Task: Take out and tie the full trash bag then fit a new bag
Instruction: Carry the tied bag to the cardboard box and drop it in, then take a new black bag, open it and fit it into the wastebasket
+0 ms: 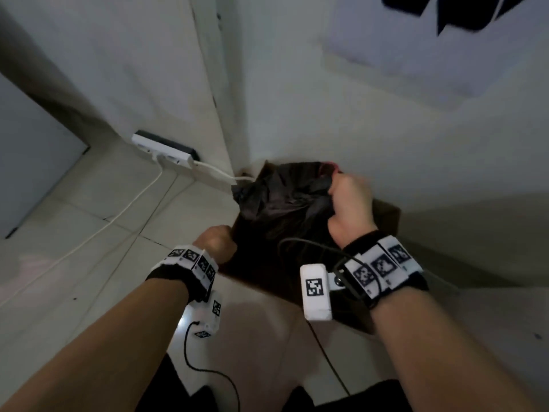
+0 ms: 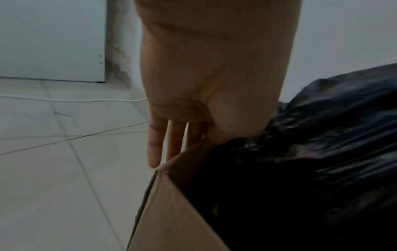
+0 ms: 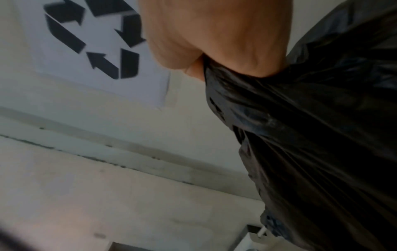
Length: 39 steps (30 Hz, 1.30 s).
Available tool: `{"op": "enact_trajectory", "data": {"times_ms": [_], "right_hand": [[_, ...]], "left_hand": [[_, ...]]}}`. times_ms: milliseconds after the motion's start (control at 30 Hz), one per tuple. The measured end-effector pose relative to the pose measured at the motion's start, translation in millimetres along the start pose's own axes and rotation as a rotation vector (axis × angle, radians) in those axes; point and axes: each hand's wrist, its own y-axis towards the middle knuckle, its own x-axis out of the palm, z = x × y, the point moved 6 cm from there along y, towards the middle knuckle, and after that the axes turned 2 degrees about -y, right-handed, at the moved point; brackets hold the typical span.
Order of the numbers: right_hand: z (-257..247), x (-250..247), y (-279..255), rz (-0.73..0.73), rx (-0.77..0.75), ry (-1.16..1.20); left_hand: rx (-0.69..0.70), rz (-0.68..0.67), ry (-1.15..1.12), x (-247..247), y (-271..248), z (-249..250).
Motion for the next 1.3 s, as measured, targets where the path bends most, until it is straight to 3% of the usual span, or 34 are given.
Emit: {"op": "enact_trajectory", "data": {"times_ms": [133,300,333,500,667,833,1067,1167,1300], "right_hand": [[63.0,17.8,29.4,-0.046,0.007,-0.253],[124.7,0.0,57.8,-0.099,-0.083,-0.981],[134.1,-2.6,61.7,-0.126,-0.085,-1.039],[160.8,-3.0,79.4,-0.301,0.04,-1.095],[125.1,-6.7,73.0,-0.286,0.045,-1.055],[54.3,-53.5,-2.1,-0.149,0.07,-0.934],[-42.3,-128.6,-173.1,-0.164,0.305,-0.668],[-96.0,-153.3,-249.9,-0.181,0.325,-0.581],[-135.9,-191.6,-333.1,-0.166,0.308,-0.453]], "left_hand": [[0.01,0.0,0.081,4.0,15.2,-2.3],[0.038,-0.017,0.061,3.4,17.6,-7.0],[0.04,-0.021,0.047,4.4,18.5,-7.2],[0.049,-0.016,0.009,3.0,19.5,-8.7],[0.035,-0.018,0.019,2.4,5.8,-5.9],[-0.008,-0.066,-0.114,2.1,-77.0,-12.2],[-0.187,-0.171,-0.334,-20.5,-272.6,-52.7],[-0.227,-0.24,-0.315,-34.9,-357.8,-64.0],[-0.188,-0.344,-0.181,-37.5,-433.7,-74.5]]}}
